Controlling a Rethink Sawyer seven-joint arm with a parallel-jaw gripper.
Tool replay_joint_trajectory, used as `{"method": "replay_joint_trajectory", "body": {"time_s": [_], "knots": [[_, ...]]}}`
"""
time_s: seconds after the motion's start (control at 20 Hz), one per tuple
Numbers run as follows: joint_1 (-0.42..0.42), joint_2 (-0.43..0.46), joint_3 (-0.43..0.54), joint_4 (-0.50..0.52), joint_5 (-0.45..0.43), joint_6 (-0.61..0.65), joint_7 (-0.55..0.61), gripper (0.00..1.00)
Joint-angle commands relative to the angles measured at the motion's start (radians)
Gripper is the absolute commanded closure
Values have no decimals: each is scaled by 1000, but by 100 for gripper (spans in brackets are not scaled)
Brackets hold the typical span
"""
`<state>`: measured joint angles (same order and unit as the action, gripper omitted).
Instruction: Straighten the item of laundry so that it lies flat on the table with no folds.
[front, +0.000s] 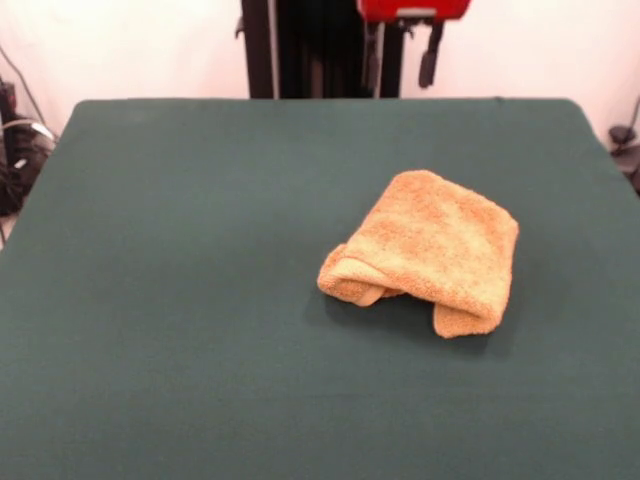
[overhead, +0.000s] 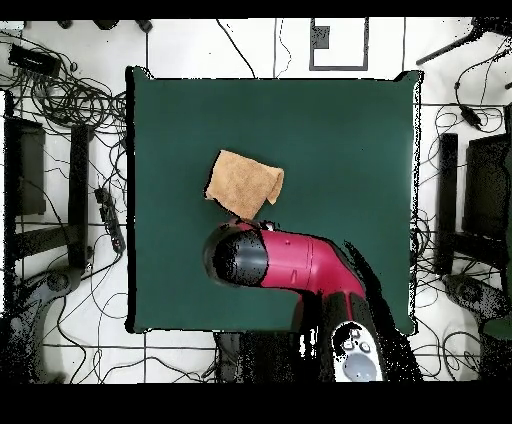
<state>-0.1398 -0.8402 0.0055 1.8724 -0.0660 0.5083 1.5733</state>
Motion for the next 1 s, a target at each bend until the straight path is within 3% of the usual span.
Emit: {"method": "replay_joint_trajectory", "body": {"time_s": [0.05,0.55,0.8,1.0], "knots": [[53,89,26,-121,-82,-132,109,0],[13,47,107,-155,-129,-235,50,0],[-6,16,137,-135,-149,-237,29,0],[-71,6,201,-91,-176,-282,4,0]]}}
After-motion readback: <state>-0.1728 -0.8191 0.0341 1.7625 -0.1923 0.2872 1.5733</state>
